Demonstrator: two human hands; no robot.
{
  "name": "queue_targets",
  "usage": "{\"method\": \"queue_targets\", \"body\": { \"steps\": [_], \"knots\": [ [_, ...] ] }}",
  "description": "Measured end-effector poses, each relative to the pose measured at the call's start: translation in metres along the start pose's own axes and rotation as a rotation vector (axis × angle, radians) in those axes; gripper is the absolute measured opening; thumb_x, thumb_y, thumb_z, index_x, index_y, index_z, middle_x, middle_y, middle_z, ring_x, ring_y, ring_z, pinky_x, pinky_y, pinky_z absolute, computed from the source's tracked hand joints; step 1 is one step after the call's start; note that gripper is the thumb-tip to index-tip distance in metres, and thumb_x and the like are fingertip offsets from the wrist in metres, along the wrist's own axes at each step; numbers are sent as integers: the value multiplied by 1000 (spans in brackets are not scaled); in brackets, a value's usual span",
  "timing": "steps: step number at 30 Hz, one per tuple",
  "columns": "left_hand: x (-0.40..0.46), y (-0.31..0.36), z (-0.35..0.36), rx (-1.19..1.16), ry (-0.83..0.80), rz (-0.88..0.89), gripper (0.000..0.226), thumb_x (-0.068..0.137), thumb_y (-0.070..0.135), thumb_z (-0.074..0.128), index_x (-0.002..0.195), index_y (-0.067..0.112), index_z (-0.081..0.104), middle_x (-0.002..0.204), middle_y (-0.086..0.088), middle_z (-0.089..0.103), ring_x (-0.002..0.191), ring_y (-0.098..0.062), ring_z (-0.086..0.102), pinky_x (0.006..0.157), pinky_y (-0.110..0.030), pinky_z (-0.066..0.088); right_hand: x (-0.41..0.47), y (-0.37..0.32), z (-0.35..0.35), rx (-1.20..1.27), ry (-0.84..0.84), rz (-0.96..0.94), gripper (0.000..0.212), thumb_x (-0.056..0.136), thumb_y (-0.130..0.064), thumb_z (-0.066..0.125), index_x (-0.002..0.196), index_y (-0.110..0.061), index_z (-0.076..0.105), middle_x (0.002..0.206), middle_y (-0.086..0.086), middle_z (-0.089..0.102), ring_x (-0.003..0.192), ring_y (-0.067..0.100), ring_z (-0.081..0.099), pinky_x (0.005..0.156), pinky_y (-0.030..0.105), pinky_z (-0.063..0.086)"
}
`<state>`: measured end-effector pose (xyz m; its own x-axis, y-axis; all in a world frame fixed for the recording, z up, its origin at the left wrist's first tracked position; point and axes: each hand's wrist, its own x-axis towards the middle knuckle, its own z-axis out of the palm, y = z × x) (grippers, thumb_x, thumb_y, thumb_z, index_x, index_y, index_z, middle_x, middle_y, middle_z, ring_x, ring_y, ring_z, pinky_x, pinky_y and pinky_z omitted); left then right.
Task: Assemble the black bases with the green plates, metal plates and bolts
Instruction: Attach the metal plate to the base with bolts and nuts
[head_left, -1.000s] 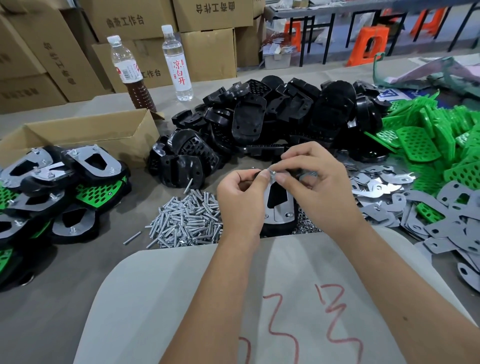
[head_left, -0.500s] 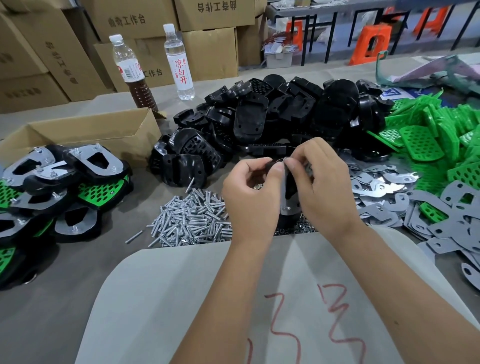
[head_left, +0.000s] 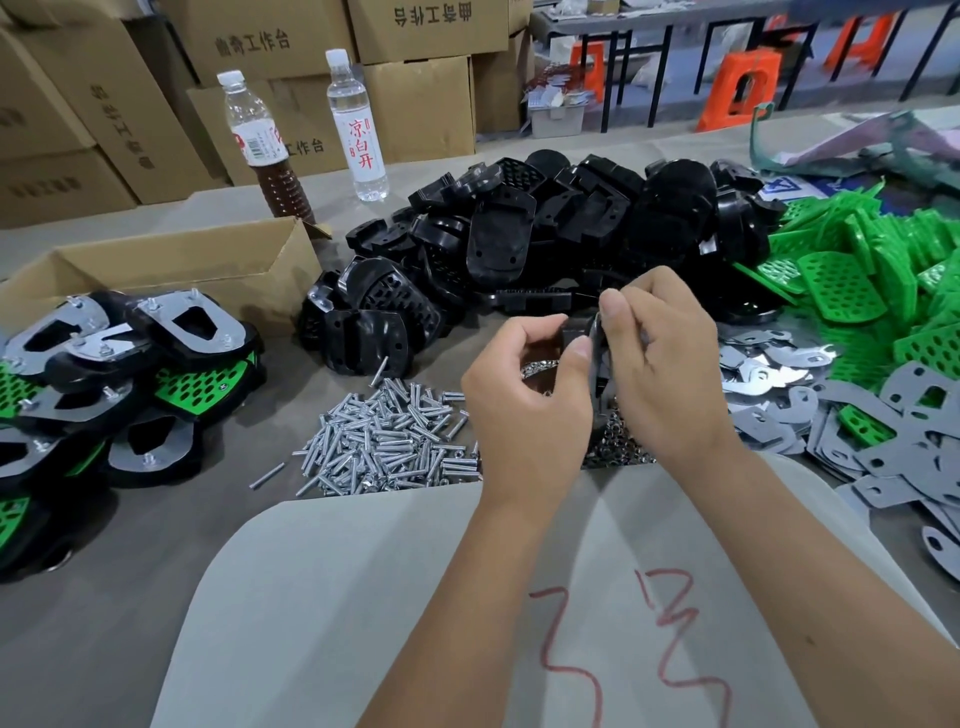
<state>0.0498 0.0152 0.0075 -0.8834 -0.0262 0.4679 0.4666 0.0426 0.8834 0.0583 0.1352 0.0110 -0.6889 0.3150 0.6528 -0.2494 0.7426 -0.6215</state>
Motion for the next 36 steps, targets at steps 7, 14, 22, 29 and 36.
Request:
{"method": "queue_targets", "body": {
  "steps": [7, 14, 22, 29, 36],
  "knots": [
    [2, -4, -3, 24, 59, -34, 18, 87, 23, 71, 101, 12, 74, 92, 7, 75, 90, -11, 71, 85, -41, 59, -2, 6, 0, -42, -219, -48, 11, 108, -16, 42, 98, -15, 47, 97, -3, 49, 82, 17, 47, 71, 37, 42],
    [1, -4, -4, 41, 76, -16, 17, 90, 22, 68, 102, 11, 72, 93, 6, 74, 91, -14, 70, 84, -44, 59, 0, 1, 4, -83, -147, -86, 21, 109, -23, 40, 92, -14, 48, 93, -5, 45, 74, 20, 46, 64, 48, 46],
    [1, -5, -4, 79, 60, 72, 13, 88, 22, 70, 96, 11, 70, 89, 7, 72, 85, -16, 70, 77, -44, 58, -3, -7, 6, -33, -109, 0, 25, 110, -15, 43, 87, -8, 50, 93, 1, 47, 76, 20, 46, 68, 50, 45],
    [0, -5, 2, 79, 89, 1, 18, 88, 26, 69, 100, 13, 72, 93, 7, 73, 91, -14, 70, 84, -38, 58, -5, -11, 6, 53, -120, 145, 27, 109, -23, 48, 88, -8, 54, 93, 3, 54, 82, 21, 52, 76, 45, 47],
    [21, -16, -15, -396, 235, -547, 7, 85, 6, 68, 89, 6, 73, 84, -6, 73, 78, -22, 68, 75, -38, 59, -8, 2, -4, 403, -392, 380, 21, 110, -38, 49, 118, -29, 66, 103, -10, 74, 98, 3, 68, 86, 27, 54]
  ]
}}
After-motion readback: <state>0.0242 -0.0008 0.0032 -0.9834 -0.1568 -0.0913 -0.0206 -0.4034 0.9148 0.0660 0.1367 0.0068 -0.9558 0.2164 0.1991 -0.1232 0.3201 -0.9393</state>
